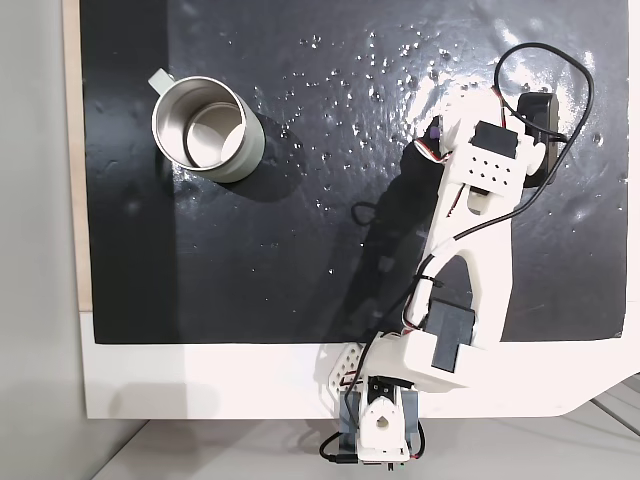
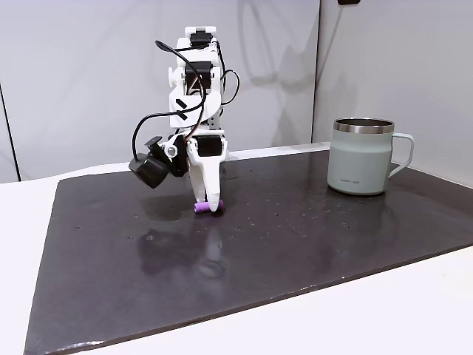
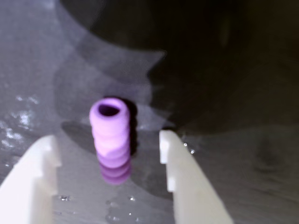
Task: Grasp a pengrip and put it in the cup.
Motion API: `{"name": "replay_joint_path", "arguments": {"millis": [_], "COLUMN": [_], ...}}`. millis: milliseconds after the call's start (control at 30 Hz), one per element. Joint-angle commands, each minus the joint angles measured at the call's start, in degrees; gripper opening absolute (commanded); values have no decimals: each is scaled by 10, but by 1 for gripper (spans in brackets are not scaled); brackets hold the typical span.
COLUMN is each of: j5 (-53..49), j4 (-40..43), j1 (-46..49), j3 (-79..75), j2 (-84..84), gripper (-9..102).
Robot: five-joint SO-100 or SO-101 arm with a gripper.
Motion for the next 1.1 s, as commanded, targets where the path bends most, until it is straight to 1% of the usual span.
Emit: {"name": "replay_joint_path", "arguments": {"millis": [0, 100, 200, 267, 433, 600, 833, 1067], "j5": [-9, -11, -16, -18, -17, -3, 6, 14], "j4": [-14, -14, -14, -13, 7, 86, 202, 311], "j1": [-12, -19, -20, -20, -17, -18, -18, -15], "j3": [-34, -27, -24, -24, -33, -84, -135, -205], "j2": [4, 3, 2, 1, 1, 36, 170, 265], "gripper": [20, 15, 6, 1, 0, 0, 0, 0]}}
